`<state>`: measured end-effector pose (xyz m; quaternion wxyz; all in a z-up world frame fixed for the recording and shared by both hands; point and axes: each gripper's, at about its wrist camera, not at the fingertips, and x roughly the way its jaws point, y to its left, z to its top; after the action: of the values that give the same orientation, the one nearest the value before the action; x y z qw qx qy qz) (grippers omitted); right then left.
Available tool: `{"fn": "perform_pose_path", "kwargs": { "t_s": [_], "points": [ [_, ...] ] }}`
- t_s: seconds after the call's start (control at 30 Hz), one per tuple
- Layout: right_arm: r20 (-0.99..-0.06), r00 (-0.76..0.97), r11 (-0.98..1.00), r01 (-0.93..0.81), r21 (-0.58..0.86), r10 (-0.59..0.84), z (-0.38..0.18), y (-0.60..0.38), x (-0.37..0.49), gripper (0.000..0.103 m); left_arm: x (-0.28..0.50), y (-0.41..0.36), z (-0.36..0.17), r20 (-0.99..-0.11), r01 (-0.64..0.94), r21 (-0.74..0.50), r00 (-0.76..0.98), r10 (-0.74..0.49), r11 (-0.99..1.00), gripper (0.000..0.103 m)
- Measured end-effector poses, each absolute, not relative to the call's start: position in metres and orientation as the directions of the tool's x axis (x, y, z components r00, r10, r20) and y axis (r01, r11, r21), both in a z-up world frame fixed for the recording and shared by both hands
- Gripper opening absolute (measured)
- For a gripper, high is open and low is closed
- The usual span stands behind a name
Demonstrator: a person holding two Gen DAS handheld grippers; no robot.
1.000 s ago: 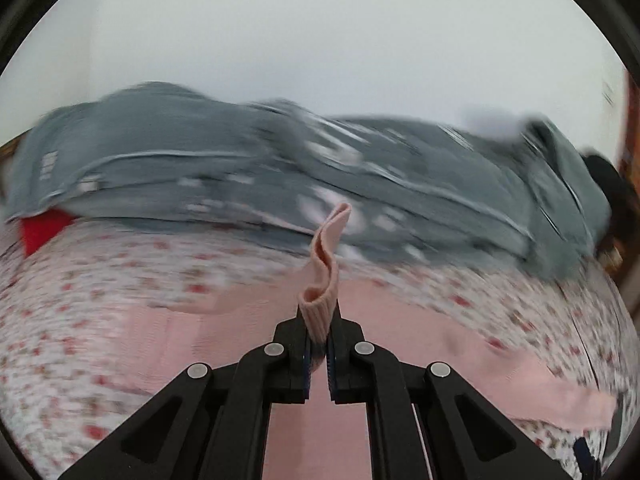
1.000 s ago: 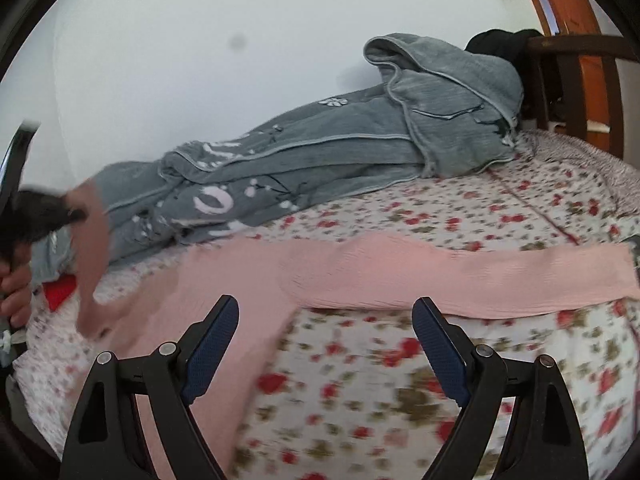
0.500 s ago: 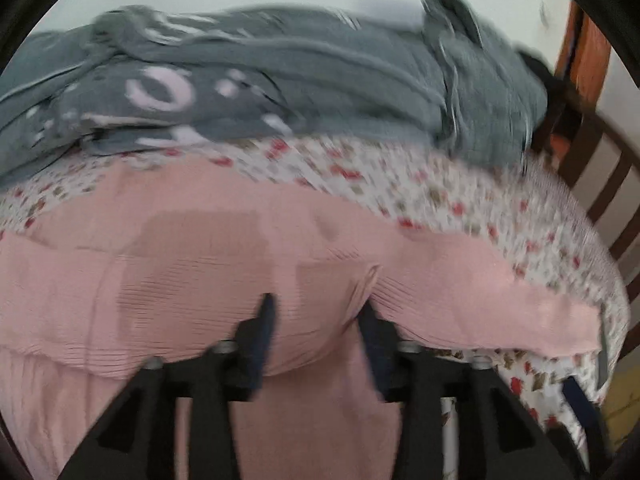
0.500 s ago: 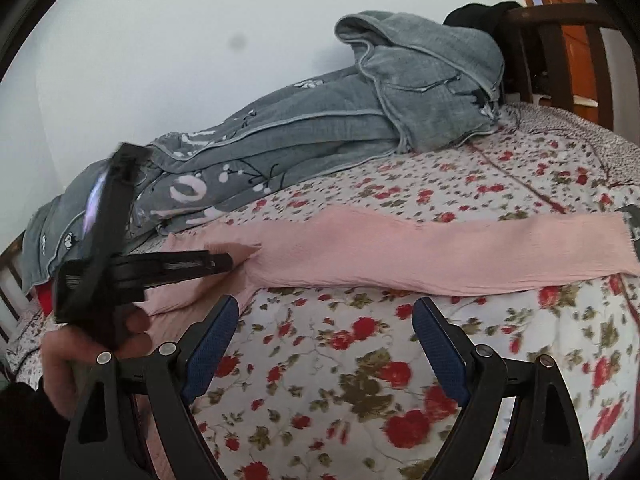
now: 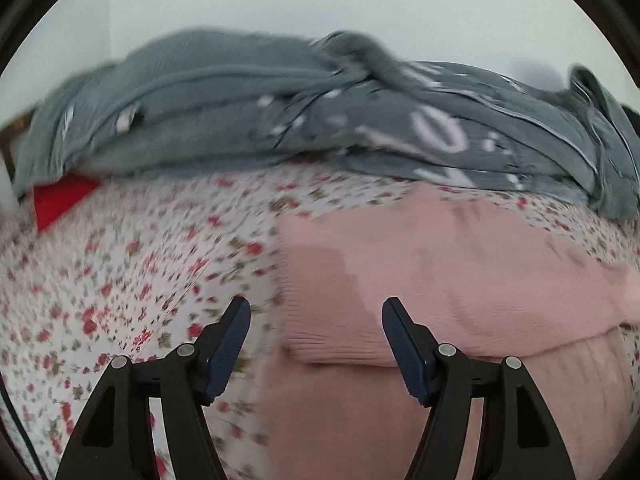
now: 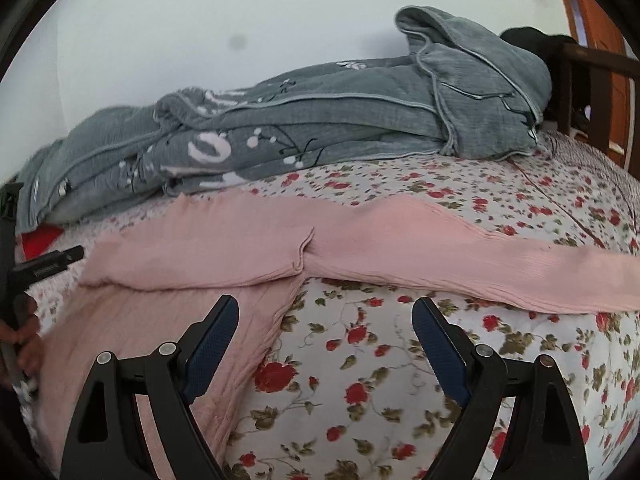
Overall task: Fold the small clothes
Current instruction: 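Fold the held sleeve across the sweater body and release it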
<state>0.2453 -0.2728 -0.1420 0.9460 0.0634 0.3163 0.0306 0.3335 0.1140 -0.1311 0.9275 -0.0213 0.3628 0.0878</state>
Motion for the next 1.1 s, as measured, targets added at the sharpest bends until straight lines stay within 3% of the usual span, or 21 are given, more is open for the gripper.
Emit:
{"fn": "perform_pose_path", "kwargs": {
  "t_s": [0.13,0.2,0.27,0.33,0.47,0.63,0.8,0.87,0.97,1.1],
  "points": [
    [-0.628,0.775,0.995,-0.014,0.097,0.072,-0.150,-0.268,0.253,0.088,0.367,0.150,-0.155,-0.750,-0.170,-0.189,0.661,-0.030,0.967,0.064],
    [-0.640,0.766,0.996,-0.011,0.086,0.064,-0.153,-0.268,0.256,0.088,0.378,0.157,-0.170,-0.775,-0.186,-0.254,0.626,-0.085,0.949,0.049],
    [-0.649,0.758,0.997,-0.016,0.082,0.065,-0.156,-0.267,0.259,0.088,0.385,0.163,-0.181,-0.773,-0.191,-0.318,0.620,-0.137,0.929,0.024],
    [-0.655,0.753,0.997,-0.016,0.077,0.063,-0.158,-0.265,0.261,0.088,0.381,0.166,-0.179,-0.734,-0.162,-0.384,0.651,-0.194,0.909,0.014],
    [-0.666,0.743,0.997,-0.011,0.080,0.062,-0.163,-0.264,0.264,0.088,0.365,0.182,-0.166,-0.669,-0.197,-0.422,0.727,-0.157,0.885,0.013],
    [-0.664,0.745,0.997,-0.013,0.076,0.061,-0.161,-0.263,0.262,0.088,0.372,0.168,-0.172,-0.737,-0.213,-0.313,0.669,-0.095,0.926,0.015],
    [-0.667,0.742,0.997,-0.016,0.079,0.064,-0.160,-0.264,0.259,0.088,0.354,0.155,-0.148,-0.648,-0.081,-0.332,0.743,-0.165,0.940,0.018],
    [-0.658,0.751,0.997,-0.023,0.072,0.065,-0.157,-0.266,0.254,0.088,0.362,0.137,-0.154,-0.691,-0.033,-0.288,0.700,-0.184,0.957,0.018],
    [-0.652,0.758,1.000,0.001,0.026,0.016,-0.153,-0.275,0.248,0.088,0.378,0.115,-0.179,-0.778,-0.043,-0.156,0.621,-0.096,0.987,0.018],
    [-0.652,0.754,0.995,0.105,-0.003,-0.081,-0.149,-0.314,0.239,0.088,0.372,0.104,-0.175,-0.769,-0.038,-0.068,0.638,-0.029,0.997,0.021]
  ]
}}
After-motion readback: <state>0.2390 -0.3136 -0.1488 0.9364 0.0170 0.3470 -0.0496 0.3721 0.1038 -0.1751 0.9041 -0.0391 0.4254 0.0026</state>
